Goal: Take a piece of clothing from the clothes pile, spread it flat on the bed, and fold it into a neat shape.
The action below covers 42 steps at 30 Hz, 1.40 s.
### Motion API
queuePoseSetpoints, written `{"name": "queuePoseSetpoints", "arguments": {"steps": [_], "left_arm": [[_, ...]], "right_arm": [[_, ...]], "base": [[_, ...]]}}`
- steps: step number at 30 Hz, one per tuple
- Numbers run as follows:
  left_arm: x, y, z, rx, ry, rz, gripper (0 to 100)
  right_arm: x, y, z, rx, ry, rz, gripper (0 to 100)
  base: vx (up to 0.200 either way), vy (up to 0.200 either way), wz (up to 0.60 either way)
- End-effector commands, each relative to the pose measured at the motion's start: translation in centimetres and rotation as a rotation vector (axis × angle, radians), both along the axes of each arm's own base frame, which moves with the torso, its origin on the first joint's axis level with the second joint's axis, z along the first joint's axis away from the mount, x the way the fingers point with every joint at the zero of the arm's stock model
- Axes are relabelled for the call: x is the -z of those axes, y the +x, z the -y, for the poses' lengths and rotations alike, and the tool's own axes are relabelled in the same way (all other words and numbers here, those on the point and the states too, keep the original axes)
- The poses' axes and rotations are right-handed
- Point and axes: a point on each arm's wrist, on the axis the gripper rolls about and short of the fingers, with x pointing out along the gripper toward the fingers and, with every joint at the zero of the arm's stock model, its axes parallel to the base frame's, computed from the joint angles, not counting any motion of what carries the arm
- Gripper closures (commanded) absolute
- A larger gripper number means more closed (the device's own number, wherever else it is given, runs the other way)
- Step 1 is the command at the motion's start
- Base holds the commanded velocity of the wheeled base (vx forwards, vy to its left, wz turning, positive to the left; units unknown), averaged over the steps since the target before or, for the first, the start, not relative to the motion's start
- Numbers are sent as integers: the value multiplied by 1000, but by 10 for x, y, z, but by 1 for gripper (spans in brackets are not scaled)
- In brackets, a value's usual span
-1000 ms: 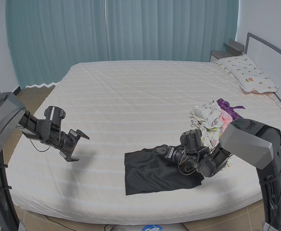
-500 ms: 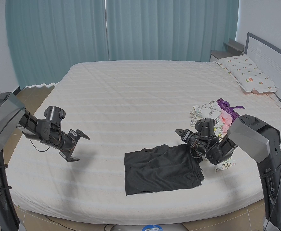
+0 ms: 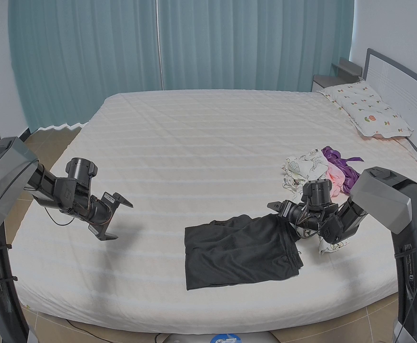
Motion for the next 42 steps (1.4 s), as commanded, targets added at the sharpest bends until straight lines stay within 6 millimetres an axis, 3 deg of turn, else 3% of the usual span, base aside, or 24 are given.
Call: {"name": "queuePoseSetpoints", "arguments": {"steps": [1, 2, 3, 12, 20, 28, 29, 37, 42], "left_arm": [[1, 0, 0, 0, 0, -1, 0], [0, 0, 0, 0, 0, 1, 0], [0, 0, 0, 0, 0, 1, 0], [1, 0, 0, 0, 0, -1, 0], [1, 0, 0, 0, 0, -1, 0], [0, 0, 0, -2, -1, 0, 0], [0, 0, 0, 0, 0, 1, 0], [0, 0, 0, 0, 0, 1, 0], [0, 0, 0, 0, 0, -1, 0]], "right_arm": [[12, 4, -7, -19, -9, -12, 0], [14, 5, -8, -22, -12, -16, 0], [14, 7, -9, -23, -15, -23, 100], [10, 15, -8, -13, -43, -83, 100], [-12, 12, 13, 92, 36, -14, 100], [-1, 5, 16, 93, 39, -15, 100], [-1, 5, 16, 94, 41, -14, 0], [-13, 4, 24, 132, 96, 34, 0], [-36, -30, 27, 67, 112, 11, 0]], "base": [[0, 0, 0], [0, 0, 0], [0, 0, 0], [0, 0, 0], [0, 0, 0], [0, 0, 0], [0, 0, 0], [0, 0, 0], [0, 0, 0]]}}
